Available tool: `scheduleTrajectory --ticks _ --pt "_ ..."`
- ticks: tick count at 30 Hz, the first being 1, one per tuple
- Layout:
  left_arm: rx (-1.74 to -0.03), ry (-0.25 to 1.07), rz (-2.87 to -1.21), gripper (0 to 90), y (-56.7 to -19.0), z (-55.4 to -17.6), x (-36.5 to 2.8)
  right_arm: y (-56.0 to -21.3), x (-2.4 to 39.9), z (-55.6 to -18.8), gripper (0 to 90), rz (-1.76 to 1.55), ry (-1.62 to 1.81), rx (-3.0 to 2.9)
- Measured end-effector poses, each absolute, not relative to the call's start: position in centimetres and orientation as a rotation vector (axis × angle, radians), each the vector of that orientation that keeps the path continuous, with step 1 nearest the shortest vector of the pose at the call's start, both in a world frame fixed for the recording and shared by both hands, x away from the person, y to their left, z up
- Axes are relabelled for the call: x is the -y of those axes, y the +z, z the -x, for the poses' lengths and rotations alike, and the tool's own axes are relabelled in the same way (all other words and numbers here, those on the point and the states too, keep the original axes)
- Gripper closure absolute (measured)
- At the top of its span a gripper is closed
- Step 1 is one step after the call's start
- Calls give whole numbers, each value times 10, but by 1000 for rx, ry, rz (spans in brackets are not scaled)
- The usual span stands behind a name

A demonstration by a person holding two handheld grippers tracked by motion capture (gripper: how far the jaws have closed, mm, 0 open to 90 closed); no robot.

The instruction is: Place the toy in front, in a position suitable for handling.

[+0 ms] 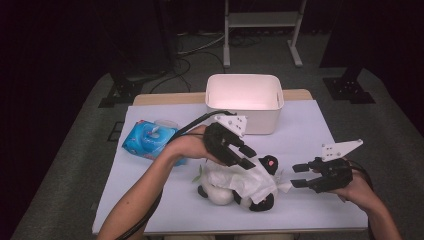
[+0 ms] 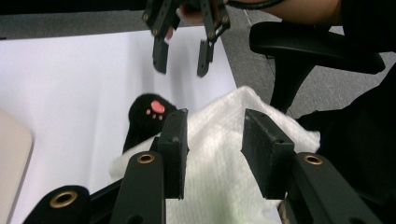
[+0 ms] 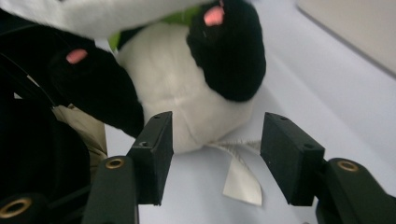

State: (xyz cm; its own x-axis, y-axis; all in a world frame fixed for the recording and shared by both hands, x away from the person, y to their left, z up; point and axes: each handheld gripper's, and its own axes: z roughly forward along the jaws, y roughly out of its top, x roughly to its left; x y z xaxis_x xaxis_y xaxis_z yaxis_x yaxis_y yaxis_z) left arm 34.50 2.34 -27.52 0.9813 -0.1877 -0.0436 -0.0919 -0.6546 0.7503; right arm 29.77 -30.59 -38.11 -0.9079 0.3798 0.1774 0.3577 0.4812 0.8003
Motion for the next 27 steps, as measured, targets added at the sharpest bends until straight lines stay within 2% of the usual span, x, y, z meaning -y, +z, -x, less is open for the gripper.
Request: scheduleTrajectory --ticks 12,17,27 --pt "109 -134 -2307 593 -289 -346 -60 -344 277 -304 441 -553 1403 -2724" --pt "67 -120 -2311 589 -294 -347 -76 -325 245 -311 435 -450 1365 -2766" --pt "42 -109 -2311 585 -301 -345 -93 -321 190 -329 423 -306 1243 -2886"
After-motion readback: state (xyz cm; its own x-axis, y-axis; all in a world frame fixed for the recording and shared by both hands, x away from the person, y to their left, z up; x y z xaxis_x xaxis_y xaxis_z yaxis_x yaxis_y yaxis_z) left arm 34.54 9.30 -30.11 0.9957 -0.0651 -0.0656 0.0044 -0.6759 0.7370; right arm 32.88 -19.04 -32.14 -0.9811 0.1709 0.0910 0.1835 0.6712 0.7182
